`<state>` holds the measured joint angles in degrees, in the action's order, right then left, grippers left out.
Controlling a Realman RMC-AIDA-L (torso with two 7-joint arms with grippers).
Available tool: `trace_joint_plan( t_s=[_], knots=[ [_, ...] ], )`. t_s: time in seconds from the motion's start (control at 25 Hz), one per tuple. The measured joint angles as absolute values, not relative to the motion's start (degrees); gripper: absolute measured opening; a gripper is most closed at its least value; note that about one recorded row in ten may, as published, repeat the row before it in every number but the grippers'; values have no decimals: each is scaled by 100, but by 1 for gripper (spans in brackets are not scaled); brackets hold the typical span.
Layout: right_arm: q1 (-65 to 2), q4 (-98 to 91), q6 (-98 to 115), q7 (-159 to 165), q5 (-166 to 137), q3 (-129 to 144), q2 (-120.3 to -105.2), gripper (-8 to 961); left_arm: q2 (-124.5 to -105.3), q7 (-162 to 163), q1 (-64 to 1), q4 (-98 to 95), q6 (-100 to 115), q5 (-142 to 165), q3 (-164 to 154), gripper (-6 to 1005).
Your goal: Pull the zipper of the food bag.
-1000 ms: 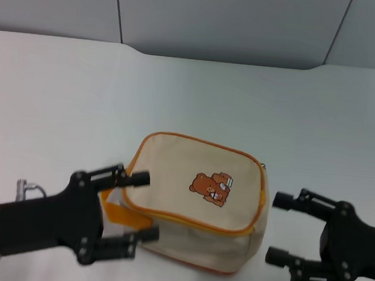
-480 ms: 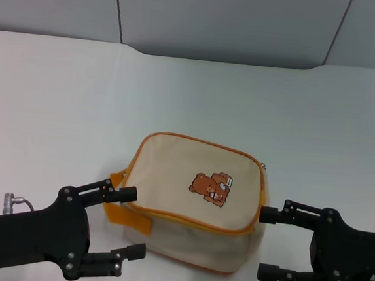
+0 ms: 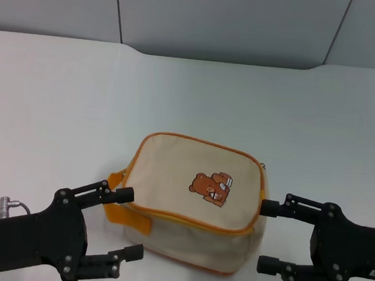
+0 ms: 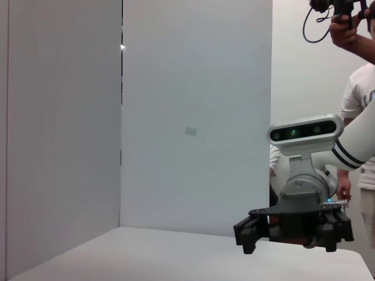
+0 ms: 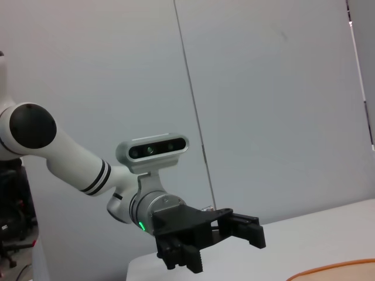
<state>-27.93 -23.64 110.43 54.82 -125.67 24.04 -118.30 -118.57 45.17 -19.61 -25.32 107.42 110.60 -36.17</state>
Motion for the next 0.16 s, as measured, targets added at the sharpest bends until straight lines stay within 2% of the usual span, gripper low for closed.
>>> trace_joint_plan(
  t_s=[0.16],
  knots=[
    [-2774,-2365,11002,5477,-12523,2372,-11850,833,-11861,4513,-1960,-2531,10742,11053,-3617,808]
  ],
)
